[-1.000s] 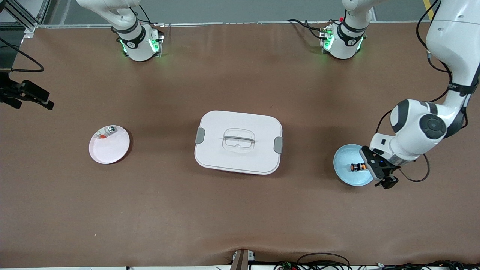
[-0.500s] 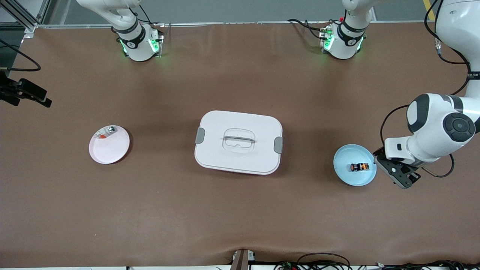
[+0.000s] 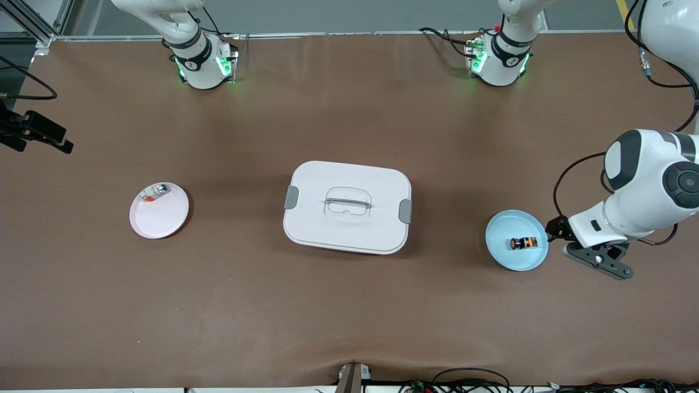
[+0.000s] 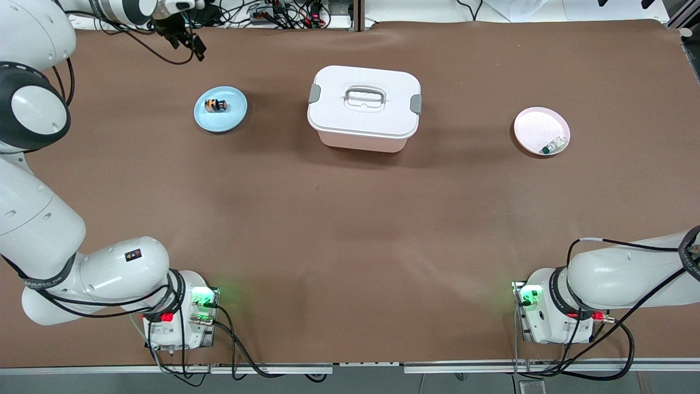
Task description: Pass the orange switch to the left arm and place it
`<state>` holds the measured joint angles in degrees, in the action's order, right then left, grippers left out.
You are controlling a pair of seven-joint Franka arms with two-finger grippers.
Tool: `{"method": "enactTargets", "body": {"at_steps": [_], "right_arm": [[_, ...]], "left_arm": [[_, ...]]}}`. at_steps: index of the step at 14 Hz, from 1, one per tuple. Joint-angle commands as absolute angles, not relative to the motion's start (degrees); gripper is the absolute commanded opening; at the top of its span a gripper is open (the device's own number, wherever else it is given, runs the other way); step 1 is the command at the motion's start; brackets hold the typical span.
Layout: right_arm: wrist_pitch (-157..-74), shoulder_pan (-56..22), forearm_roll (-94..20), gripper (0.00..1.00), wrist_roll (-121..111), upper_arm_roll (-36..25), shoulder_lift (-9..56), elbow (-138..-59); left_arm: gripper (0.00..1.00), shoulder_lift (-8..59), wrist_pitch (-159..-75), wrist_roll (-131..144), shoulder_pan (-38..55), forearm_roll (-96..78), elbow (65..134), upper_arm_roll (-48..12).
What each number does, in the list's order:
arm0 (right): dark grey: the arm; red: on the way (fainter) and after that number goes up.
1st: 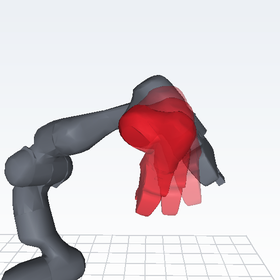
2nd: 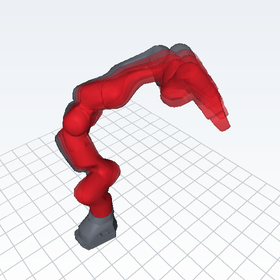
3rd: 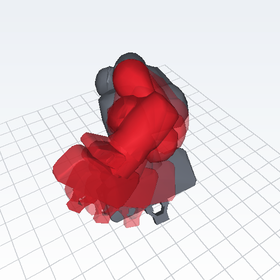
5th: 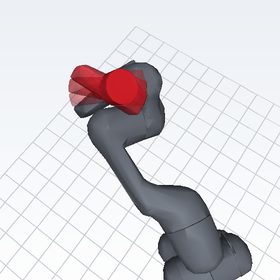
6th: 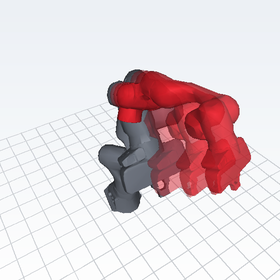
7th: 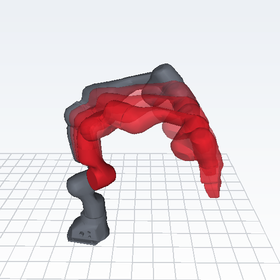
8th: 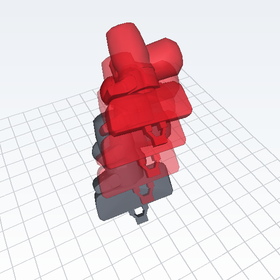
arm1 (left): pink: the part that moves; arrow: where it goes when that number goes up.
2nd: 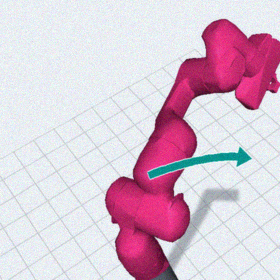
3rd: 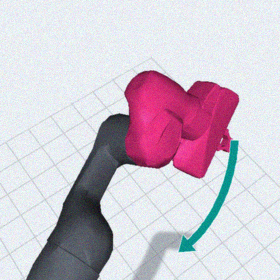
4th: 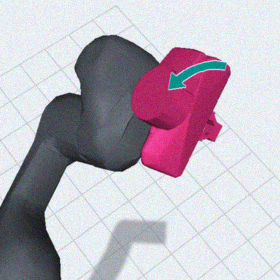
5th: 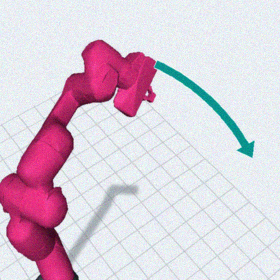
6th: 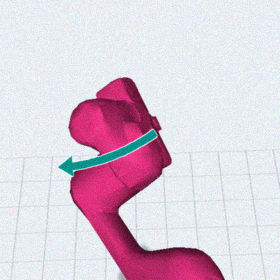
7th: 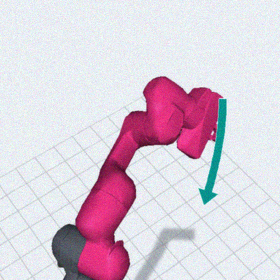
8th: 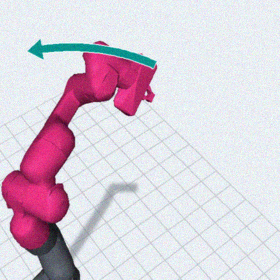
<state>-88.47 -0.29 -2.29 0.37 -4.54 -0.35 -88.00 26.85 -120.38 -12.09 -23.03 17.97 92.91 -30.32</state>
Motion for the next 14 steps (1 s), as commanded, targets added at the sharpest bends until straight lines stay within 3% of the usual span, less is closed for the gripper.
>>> {"method": "enactTargets", "body": {"at_steps": [1,8,14], "right_arm": [[-87.3,0.9,-1.4,1.0,0.0,-3.7,-0.1,-86.5],[-86.8,0.7,-1.4,1.0,0.0,-3.7,-0.1,-86.1],[-86.8,0.7,-1.4,1.0,0.0,-3.7,0.1,-86.1]], "left_arm": [[1.0,23.7,-115.3,-3.4,-22.8,17.2,91.5,-31.4],[1.0,12.8,-103.0,7.5,-23.5,14.3,90.3,-32.9],[1.0,11.6,-92.2,6.6,-26.0,12.5,81.1,-32.3]]}}
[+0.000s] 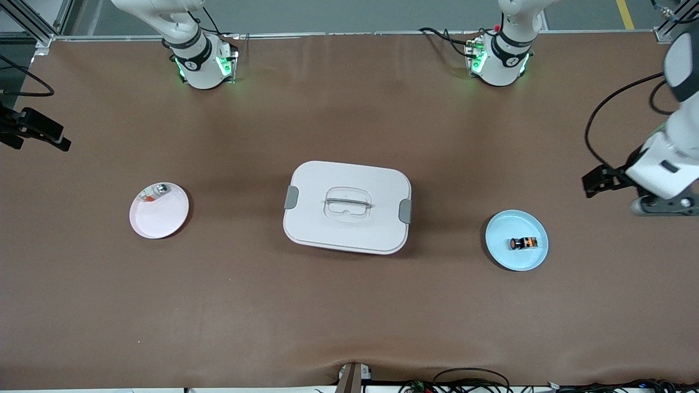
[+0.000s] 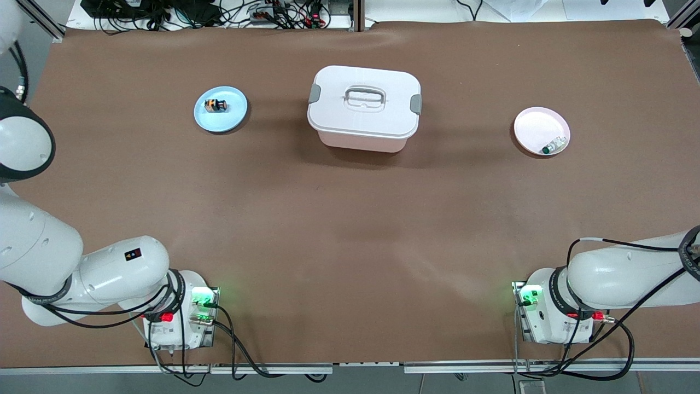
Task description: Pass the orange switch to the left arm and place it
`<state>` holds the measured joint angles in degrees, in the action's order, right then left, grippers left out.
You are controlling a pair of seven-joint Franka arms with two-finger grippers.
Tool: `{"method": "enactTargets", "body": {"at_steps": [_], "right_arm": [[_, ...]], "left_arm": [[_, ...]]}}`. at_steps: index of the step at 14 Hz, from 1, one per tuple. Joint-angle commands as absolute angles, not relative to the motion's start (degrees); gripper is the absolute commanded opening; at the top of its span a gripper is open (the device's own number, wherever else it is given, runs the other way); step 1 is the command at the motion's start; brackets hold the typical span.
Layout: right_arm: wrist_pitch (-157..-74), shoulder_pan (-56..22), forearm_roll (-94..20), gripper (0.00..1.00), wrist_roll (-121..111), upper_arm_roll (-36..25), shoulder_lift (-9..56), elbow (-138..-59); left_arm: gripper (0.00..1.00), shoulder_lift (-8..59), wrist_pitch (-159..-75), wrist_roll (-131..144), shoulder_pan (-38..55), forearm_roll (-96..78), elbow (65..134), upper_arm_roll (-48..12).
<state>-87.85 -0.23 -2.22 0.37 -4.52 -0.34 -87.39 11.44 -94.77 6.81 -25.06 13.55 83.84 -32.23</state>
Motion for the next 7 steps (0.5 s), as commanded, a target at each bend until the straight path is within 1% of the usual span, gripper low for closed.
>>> {"method": "enactTargets", "body": {"at_steps": [1,2,3,4,5,6,7], "right_arm": [[-86.9,0.7,-1.4,1.0,0.0,-3.7,0.1,-86.1],[-86.9,0.7,-1.4,1.0,0.0,-3.7,0.1,-86.1],[-86.9,0.6,-1.4,1.0,0.0,-3.7,0.1,-86.1],[-86.9,0.6,-1.4,1.0,0.1,-3.7,0.1,-86.1],[-86.9,0.6,-1.4,1.0,0.0,-3.7,0.1,-86.1],[-86.9,0.6,-1.4,1.0,0.1,-3.7,0.1,-86.1],[-86.9,0.6,-1.4,1.0,0.0,-3.7,0.1,-86.1]], "left_arm": [[1.0,9.8,-91.4,6.5,-25.8,12.4,80.9,-32.1],[1.0,7.9,-91.1,6.1,-25.4,12.0,81.4,-31.5],[1.0,6.5,-89.0,5.5,-22.4,11.3,81.6,-28.6],[1.0,5.5,-86.6,4.8,-16.0,8.7,81.8,-21.1],[1.0,2.9,-86.0,4.6,-10.7,3.8,83.9,-14.2],[1.0,1.2,-86.6,4.2,-9.2,0.1,85.7,-10.1],[1.0,0.2,-86.5,3.0,-9.1,-0.4,86.5,-9.2]]}}
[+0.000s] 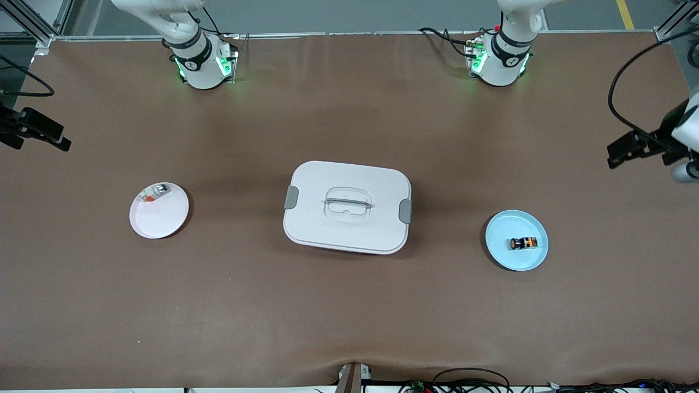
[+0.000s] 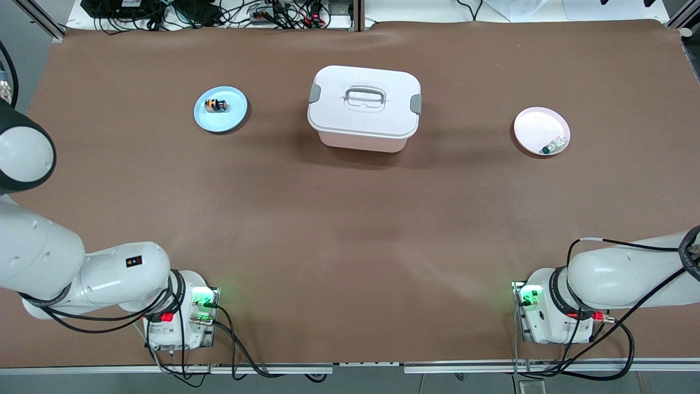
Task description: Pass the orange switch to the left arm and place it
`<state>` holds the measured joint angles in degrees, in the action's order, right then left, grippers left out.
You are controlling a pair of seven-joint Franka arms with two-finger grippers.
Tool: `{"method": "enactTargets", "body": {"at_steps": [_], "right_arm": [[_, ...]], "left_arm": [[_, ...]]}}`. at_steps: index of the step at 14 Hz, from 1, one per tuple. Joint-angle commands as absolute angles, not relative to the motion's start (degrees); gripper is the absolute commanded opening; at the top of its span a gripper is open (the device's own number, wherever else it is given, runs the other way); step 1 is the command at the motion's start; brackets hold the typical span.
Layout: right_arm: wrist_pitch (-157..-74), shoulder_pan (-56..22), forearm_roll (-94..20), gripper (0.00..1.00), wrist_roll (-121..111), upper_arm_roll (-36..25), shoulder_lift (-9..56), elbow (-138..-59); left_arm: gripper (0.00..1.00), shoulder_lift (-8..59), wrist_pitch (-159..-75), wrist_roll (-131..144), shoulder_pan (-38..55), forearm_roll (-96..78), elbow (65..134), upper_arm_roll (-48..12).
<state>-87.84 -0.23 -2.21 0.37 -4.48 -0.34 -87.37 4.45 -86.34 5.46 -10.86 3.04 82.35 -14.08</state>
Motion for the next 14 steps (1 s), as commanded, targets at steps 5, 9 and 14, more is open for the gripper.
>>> {"method": "enactTargets", "body": {"at_steps": [5,9,14], "right_arm": [[-86.9,0.7,-1.4,1.0,0.0,-3.7,0.1,-86.1],[-86.9,0.7,-1.4,1.0,0.0,-3.7,0.1,-86.1],[-86.7,0.7,-1.4,1.0,0.0,-3.7,0.1,-86.2]], "left_arm": [[1.0,-4.6,-86.6,1.8,-4.2,-0.7,91.1,-4.3],[1.0,-8.1,-87.3,1.8,-2.4,-0.9,94.8,-3.9],[1.0,-9.7,-86.8,1.8,-1.1,-0.7,95.1,-4.0]]}}
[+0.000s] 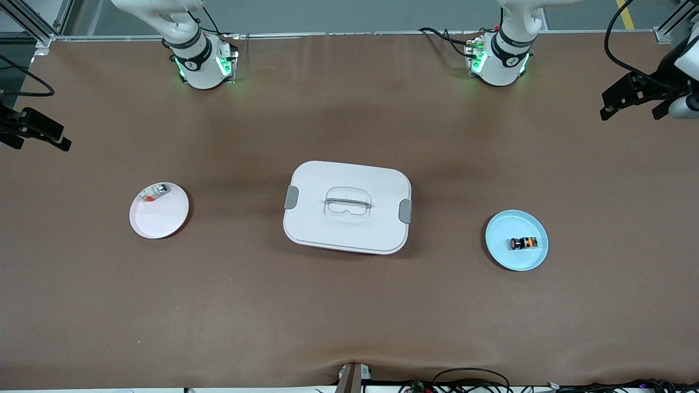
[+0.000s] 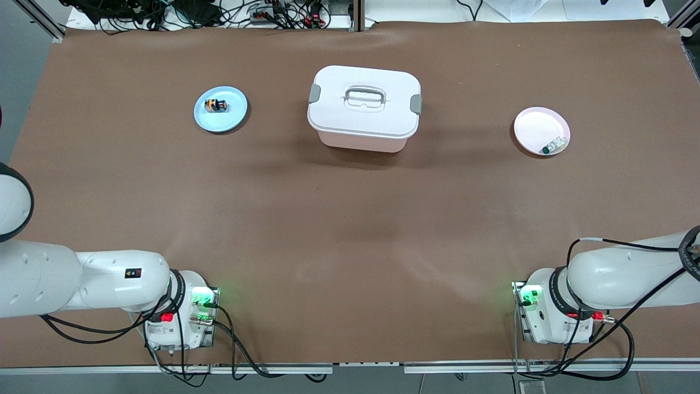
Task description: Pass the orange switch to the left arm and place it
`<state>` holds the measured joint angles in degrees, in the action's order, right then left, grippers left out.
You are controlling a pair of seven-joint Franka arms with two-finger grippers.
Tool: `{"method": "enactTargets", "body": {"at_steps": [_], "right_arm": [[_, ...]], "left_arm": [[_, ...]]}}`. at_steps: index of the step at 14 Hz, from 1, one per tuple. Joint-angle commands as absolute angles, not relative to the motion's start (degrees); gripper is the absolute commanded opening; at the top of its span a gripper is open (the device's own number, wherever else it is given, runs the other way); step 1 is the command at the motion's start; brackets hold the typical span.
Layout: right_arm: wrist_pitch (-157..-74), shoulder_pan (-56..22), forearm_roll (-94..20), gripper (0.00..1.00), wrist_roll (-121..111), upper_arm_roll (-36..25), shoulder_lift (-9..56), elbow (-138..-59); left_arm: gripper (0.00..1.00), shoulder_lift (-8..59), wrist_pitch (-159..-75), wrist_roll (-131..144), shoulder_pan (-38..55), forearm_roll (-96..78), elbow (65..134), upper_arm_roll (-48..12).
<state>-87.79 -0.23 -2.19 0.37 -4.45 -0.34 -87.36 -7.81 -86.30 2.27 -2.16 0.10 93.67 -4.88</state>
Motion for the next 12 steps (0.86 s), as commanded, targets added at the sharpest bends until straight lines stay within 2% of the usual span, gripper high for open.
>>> {"method": "enactTargets", "body": {"at_steps": [1,4,12], "right_arm": [[-86.1,1.0,-1.4,1.0,0.0,-3.7,0.1,-86.1],[-85.0,1.3,-1.4,1.0,0.1,-3.8,0.3,-86.1],[-84.1,1.2,-0.3,1.0,0.2,-3.9,0.7,-86.2]], "left_arm": [[1.0,-9.8,-86.3,1.7,-1.1,-0.7,94.8,-4.0],[1.0,-8.1,-85.9,1.8,-1.2,-0.6,92.4,-4.0],[1.0,-7.5,-85.6,2.1,-1.1,-0.4,91.6,-4.4]]}}
